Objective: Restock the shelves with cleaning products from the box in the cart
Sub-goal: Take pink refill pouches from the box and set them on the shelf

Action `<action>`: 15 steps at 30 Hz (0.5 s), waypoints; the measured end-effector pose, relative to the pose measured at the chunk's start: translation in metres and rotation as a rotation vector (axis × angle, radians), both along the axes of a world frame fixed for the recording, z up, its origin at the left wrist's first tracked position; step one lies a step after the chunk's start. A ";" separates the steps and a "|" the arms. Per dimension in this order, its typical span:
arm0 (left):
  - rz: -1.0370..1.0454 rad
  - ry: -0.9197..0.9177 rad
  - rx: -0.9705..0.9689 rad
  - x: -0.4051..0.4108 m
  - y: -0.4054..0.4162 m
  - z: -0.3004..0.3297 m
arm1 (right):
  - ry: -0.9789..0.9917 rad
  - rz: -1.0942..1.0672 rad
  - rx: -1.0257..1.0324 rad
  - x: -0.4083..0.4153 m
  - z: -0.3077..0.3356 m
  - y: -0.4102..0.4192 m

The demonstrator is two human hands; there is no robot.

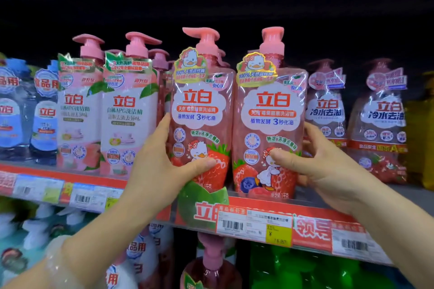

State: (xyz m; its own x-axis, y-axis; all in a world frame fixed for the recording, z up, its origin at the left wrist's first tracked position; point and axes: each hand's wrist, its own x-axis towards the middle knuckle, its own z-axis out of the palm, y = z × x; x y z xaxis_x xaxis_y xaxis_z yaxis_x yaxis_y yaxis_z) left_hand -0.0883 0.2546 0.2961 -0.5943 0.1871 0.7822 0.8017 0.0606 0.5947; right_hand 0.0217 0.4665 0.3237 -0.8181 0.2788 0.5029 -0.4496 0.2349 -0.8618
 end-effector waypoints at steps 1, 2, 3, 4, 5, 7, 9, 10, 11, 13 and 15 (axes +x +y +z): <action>-0.003 0.006 -0.002 0.000 0.000 0.000 | -0.002 -0.004 0.003 0.000 0.000 0.000; -0.006 0.003 -0.005 0.000 -0.001 0.001 | -0.003 -0.013 0.008 0.001 0.000 -0.001; -0.021 0.002 -0.002 0.001 -0.001 0.001 | 0.000 -0.023 0.013 0.001 0.000 -0.002; -0.040 0.001 0.001 0.002 -0.002 0.002 | 0.001 -0.035 0.018 0.001 0.000 -0.004; -0.058 0.007 0.006 0.002 -0.002 0.003 | 0.002 -0.044 0.017 0.001 0.000 -0.004; -0.069 0.009 0.013 0.003 -0.002 0.004 | 0.002 -0.054 0.010 0.001 0.000 -0.006; -0.064 0.002 0.017 0.003 -0.002 0.005 | 0.005 -0.056 0.014 0.002 0.000 -0.007; -0.059 -0.004 0.016 0.004 -0.002 0.006 | 0.007 -0.058 0.017 0.002 0.000 -0.008; -0.060 -0.005 0.015 0.004 -0.002 0.006 | 0.008 -0.063 0.021 0.002 0.000 -0.009; -0.062 -0.006 0.009 0.005 -0.003 0.006 | 0.011 -0.066 0.012 0.001 0.001 -0.010; -0.062 -0.010 0.001 0.005 -0.003 0.006 | 0.021 -0.061 0.006 0.001 0.001 -0.011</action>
State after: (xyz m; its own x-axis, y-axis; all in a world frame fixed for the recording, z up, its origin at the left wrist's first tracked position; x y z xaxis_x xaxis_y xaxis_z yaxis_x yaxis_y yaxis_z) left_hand -0.0831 0.2517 0.3017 -0.5894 0.2229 0.7765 0.7979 0.0105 0.6027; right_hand 0.0228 0.4551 0.3245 -0.7891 0.3244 0.5216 -0.4525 0.2673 -0.8507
